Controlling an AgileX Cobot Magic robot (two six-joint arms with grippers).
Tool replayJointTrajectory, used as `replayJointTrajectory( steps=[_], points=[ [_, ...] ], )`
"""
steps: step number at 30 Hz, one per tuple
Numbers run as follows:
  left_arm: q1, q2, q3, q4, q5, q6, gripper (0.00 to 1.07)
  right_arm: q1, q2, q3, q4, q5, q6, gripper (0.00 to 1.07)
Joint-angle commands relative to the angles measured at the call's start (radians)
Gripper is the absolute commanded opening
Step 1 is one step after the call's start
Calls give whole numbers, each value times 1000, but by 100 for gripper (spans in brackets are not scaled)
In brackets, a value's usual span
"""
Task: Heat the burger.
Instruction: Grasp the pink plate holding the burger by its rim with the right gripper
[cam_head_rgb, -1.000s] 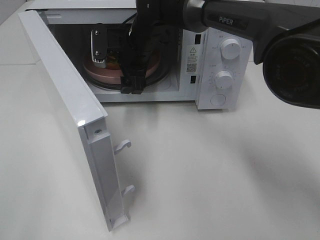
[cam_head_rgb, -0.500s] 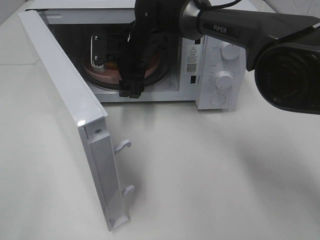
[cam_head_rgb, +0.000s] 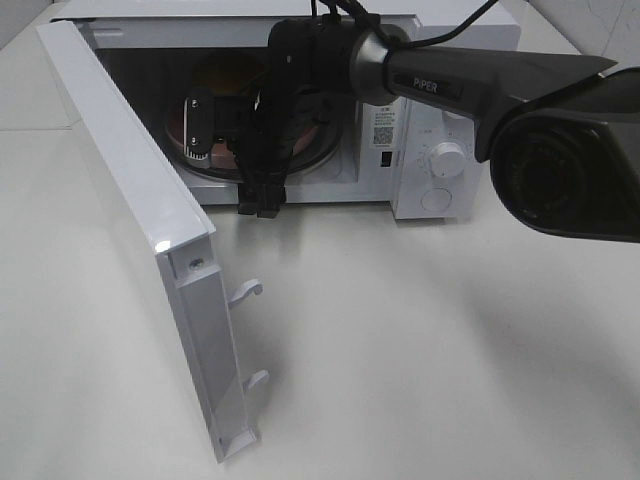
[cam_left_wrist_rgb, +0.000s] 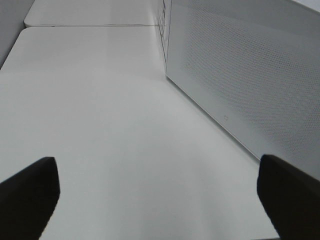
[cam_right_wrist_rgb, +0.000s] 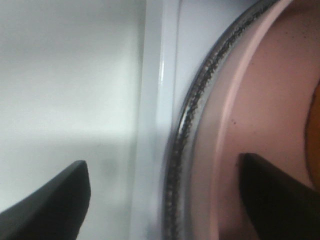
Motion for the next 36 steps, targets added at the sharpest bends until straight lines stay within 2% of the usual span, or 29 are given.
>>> replayJointTrajectory(
  steps=[1, 20, 25, 27, 28, 29, 30, 31, 32, 33, 34, 35, 36],
  points=[
    [-2, -19, 1, -3, -14, -2, 103, -3, 9, -4, 13, 12, -8, 76],
    [-2, -19, 1, -3, -14, -2, 103, -4, 18, -4, 50, 38, -1, 76],
    [-2, -19, 1, -3, -14, -2, 103, -4, 17, -4, 53, 91, -5, 71],
    [-2, -19, 1, -3, -14, -2, 103, -4, 17, -4, 53, 116, -8, 63],
    [-2, -19, 1, -3, -14, -2, 103, -4, 17, -4, 53, 116, -8, 63],
    [-2, -19, 1, -3, -14, -2, 103, -4, 17, -4, 52, 127, -12, 54],
    [-2, -19, 1, -3, -14, -2, 103, -4, 17, -4, 51, 130, -12, 49],
    [-2, -19, 1, -3, -14, -2, 103, -4, 17, -4, 51, 130, -12, 49],
    [-2, -19, 1, -3, -14, -2, 103, -4, 17, -4, 51, 135, -11, 35],
    [-2, -19, 1, -3, -14, -2, 103, -4, 17, -4, 51, 135, -11, 35],
    [-2, -19, 1, -3, -14, -2, 103, -4, 17, -4, 51, 140, -11, 27],
    [-2, -19, 1, -3, -14, -2, 103, -4, 17, -4, 51, 147, -8, 13],
    [-2, -19, 1, -3, -14, -2, 103, -4, 17, -4, 51, 147, -8, 13]
  ],
)
